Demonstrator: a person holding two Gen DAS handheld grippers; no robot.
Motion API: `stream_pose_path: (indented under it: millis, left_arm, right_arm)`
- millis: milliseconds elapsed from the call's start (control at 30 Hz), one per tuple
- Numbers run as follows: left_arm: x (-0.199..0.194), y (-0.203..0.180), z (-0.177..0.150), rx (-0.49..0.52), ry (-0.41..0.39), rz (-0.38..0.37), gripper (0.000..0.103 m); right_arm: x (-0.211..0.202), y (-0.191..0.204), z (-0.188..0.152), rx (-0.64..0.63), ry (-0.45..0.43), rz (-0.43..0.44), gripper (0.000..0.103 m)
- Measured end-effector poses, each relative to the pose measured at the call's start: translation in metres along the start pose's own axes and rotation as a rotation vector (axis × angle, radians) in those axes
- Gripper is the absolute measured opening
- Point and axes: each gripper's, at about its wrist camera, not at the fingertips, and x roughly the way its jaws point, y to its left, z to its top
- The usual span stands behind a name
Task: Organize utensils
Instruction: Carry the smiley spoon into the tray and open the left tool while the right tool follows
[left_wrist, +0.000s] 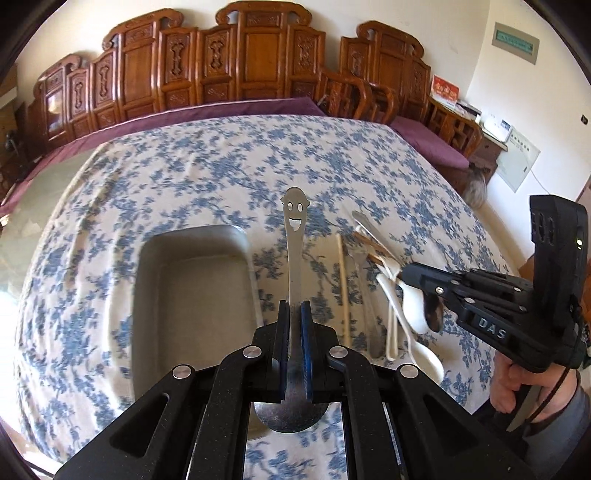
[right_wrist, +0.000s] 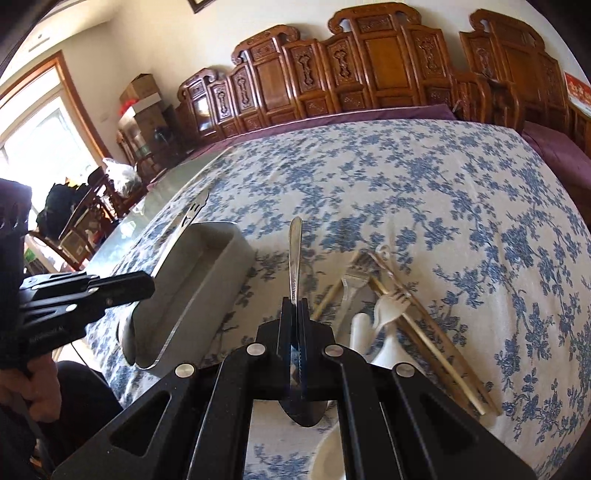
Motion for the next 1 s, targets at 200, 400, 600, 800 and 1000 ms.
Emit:
stream_pose_path:
  millis: [200, 400, 600, 800, 1000]
  left_arm:
    - [0.009, 0.036, -0.008, -0.037, 0.020, 0.033, 0.005]
    - [0.035, 0.064, -0.023, -0.050, 0.081, 0.088, 0.005]
    - [0.052, 0.071, -0.031, -0.019, 0.124, 0.144, 0.005]
    - [0.060, 0.073, -0.033, -0.012, 0.133, 0.140, 0.005]
    - [0.069, 0.076, -0.037, -0.020, 0.157, 0.131, 0.005]
  right_arm:
    - [-0.002, 0.023, -0.003, -0.040, -0.005, 0.009, 0.004]
    - [0.009, 0.033, -0.007, -0.061, 0.023, 0.000, 0.004]
    - [0.018, 0.039, -0.008, -0.072, 0.039, 0.001, 0.004]
    - [0.022, 0.039, -0.010, -0.076, 0.052, -0.006, 0.004]
    - [0.026, 0.037, -0.011, -0.073, 0.062, -0.015, 0.004]
